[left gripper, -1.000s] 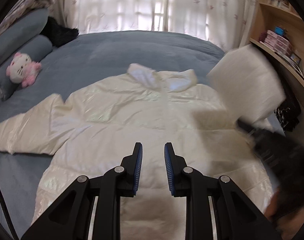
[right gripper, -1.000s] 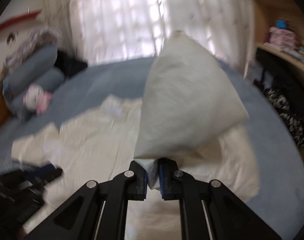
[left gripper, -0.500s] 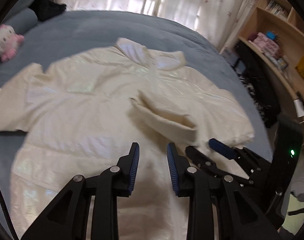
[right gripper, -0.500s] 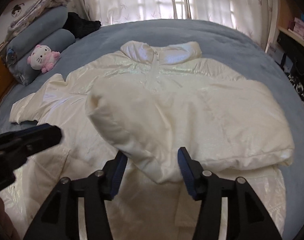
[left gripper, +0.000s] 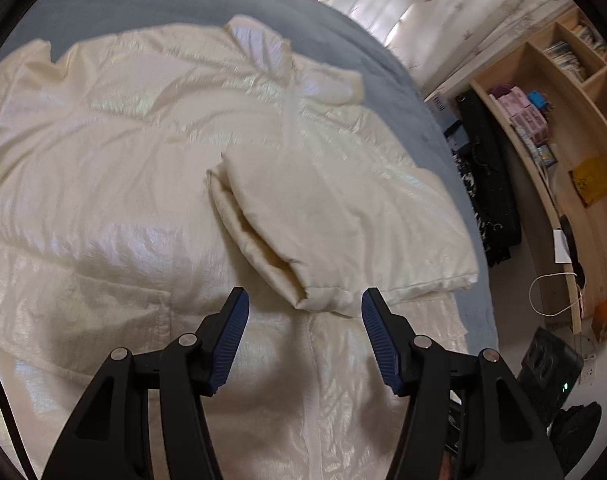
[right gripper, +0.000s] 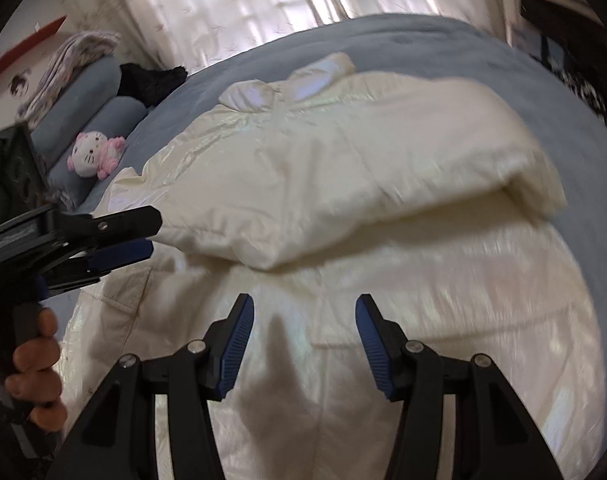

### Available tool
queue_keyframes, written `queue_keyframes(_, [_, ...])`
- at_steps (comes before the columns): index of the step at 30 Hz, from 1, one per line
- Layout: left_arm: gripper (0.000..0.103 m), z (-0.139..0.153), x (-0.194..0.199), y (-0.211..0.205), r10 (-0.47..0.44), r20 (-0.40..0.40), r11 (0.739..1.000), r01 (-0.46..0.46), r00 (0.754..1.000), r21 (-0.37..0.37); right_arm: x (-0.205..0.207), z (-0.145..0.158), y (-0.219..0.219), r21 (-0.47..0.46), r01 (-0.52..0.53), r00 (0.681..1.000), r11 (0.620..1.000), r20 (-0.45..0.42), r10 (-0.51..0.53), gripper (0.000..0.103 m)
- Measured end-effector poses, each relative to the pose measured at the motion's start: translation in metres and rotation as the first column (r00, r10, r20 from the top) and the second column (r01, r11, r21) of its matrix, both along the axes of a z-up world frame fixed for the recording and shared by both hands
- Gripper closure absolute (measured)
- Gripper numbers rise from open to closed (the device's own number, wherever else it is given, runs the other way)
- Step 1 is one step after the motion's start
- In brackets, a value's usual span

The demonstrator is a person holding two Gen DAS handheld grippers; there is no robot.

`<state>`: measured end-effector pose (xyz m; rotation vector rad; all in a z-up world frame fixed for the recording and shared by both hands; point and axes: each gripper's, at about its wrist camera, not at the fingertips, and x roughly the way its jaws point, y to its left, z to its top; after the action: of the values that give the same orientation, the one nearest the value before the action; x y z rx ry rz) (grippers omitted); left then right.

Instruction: Fold large clothes

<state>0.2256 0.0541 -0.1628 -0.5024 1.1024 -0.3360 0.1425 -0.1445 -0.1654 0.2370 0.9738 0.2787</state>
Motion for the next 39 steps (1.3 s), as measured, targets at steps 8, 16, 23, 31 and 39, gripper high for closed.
queue_keyframes(8, [0.087,-0.009,0.030,-0.029,-0.060,-0.014,0.990,0.061,0.998,0.124,-0.005,0.002,-0.021,0.088,0.037,0.999,0.995,-0.022,-0.035,0.050])
queue_keyframes(16, [0.095,0.075,0.049,-0.053,-0.139,0.302,0.961,0.055,0.943,0.270,-0.004,0.034,-0.063,0.048,0.114,0.993,0.992,0.022,-0.115,0.050])
queue_keyframes(23, [0.091,0.029,0.092,-0.012,-0.071,0.191,0.935,-0.001,0.979,0.354,0.025,0.045,-0.105,-0.104,0.231,0.973,0.967,0.034,-0.229,0.045])
queue_keyframes(31, [0.036,-0.007,0.100,0.031,0.024,0.086,0.970,-0.044,0.996,0.237,0.069,0.027,-0.139,-0.010,0.232,0.970,0.973,-0.070,-0.233,0.040])
queue_keyframes(39, [0.026,-0.010,0.140,0.037,0.040,0.055,0.963,-0.053,0.998,0.265,0.135,0.020,-0.159,0.044,0.258,0.964,0.965,-0.074,-0.255,0.033])
